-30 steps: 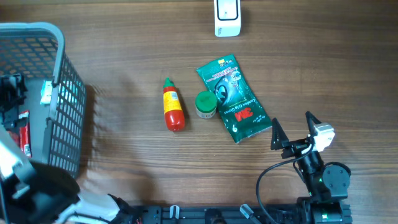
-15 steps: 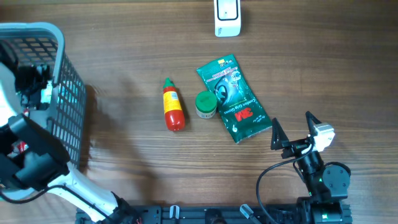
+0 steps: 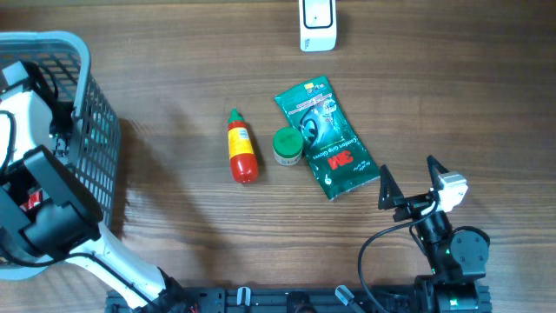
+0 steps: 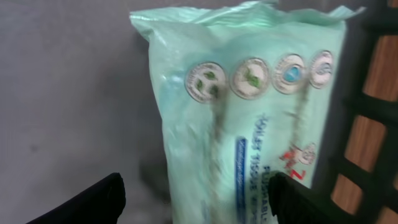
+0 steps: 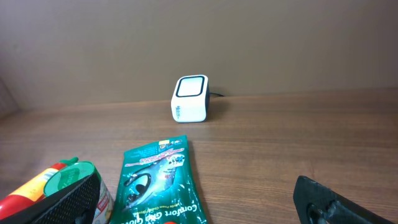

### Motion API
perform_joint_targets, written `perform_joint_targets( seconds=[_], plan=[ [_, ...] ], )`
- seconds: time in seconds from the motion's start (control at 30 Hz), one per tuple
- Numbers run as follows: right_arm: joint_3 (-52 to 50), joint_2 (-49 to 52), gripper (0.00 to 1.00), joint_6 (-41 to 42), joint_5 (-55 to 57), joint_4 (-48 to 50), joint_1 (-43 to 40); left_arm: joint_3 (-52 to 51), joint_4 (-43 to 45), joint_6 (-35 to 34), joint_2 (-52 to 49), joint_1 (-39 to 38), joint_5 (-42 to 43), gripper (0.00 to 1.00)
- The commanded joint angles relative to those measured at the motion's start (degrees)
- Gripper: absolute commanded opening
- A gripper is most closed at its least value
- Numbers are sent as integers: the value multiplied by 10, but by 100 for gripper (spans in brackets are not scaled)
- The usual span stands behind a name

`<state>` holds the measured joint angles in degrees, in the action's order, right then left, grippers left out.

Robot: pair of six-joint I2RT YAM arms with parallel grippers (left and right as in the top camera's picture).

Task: Scan the item barcode
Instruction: 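Reach into the basket and grasp the pale green pouch with left gripper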

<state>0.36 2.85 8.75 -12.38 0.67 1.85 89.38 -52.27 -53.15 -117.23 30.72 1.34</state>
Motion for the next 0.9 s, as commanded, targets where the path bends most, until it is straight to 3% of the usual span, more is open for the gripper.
perform_joint_targets(
  seconds=[0.0,0.1,0.37,0.57,0.87],
  plan=[
    [-1,1,100,3,4,2,3,-37,31,-5,-9,3,-12,75],
    [-1,1,100,3,4,2,3,-59,56,-11,-9,3,-12,69],
    [-1,1,100,4,4,2,3,-69,56,-13,-7,3,-12,4],
    [-1,1,100,4,4,2,3,-69,28,-11,42,4,-12,4],
    [-1,1,100,4,4,2,3,-69,-61,0,257,69,-14,4]
  ],
)
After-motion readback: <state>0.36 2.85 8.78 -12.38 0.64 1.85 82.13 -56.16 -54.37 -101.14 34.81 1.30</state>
